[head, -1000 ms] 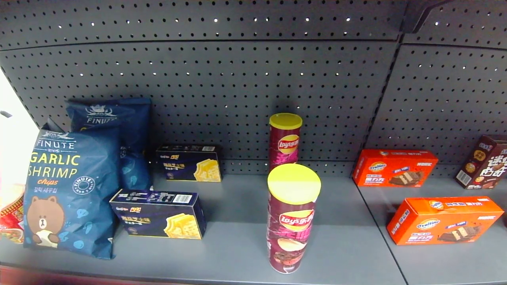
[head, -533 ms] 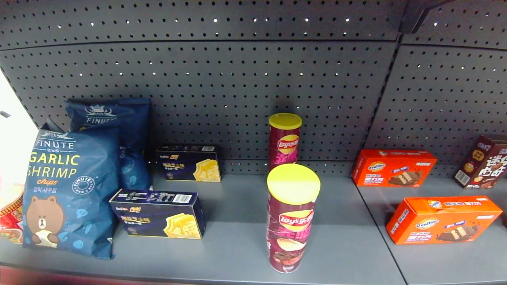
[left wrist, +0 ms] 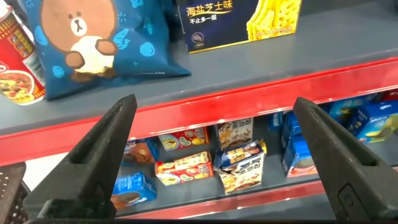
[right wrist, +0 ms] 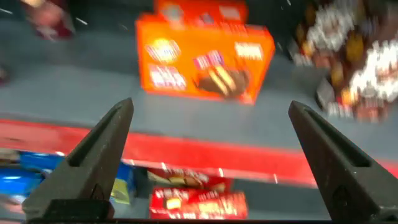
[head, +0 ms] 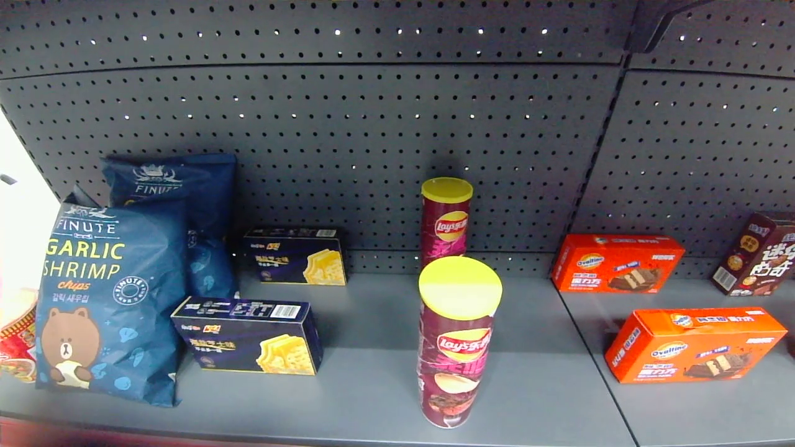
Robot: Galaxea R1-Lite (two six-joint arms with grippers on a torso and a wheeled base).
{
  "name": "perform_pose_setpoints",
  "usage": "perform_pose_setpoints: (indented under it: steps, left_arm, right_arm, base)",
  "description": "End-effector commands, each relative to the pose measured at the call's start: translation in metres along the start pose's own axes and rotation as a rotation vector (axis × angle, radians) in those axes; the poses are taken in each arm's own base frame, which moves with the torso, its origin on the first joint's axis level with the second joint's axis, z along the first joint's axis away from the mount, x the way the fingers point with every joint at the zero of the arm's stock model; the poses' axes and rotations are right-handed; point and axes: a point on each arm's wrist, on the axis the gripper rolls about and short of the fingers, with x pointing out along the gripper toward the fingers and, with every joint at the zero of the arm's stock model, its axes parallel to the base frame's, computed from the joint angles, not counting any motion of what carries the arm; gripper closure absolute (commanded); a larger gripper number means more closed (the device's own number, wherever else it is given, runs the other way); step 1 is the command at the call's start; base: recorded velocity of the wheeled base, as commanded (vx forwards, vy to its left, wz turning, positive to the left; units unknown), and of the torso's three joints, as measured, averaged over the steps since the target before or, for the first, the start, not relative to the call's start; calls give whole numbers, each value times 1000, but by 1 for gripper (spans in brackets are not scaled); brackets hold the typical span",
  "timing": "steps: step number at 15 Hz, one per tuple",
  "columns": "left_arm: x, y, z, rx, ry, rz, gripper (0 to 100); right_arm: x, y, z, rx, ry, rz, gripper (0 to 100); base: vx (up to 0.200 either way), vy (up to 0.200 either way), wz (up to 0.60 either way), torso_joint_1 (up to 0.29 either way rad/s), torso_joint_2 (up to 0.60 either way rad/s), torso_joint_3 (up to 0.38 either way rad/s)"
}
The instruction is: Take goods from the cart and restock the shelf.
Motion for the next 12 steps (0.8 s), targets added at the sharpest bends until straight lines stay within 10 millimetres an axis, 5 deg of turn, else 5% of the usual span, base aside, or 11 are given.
perform_pose_setpoints:
  steps: [1,3,7,12]
  left_arm:
    - [0,0,0,-7,5,-1,0]
    - [0,0,0,-16,5,-4,0]
    - [2,0,0,-15,21,-15,0]
    - [4,0,1,-14,46,-25,0]
  right_arm:
    - [45,-8,93,-53,46,220,0]
    - [81,-4,109,-149,97,395,0]
    - [139,40,96,-195,247,687,0]
    - [176,79,79,-237,325,760,0]
  base:
    - [0,0,0,0,0,0]
    - [0,0,0,0,0,0]
    - [0,0,0,0,0,0]
    - [0,0,0,0,0,0]
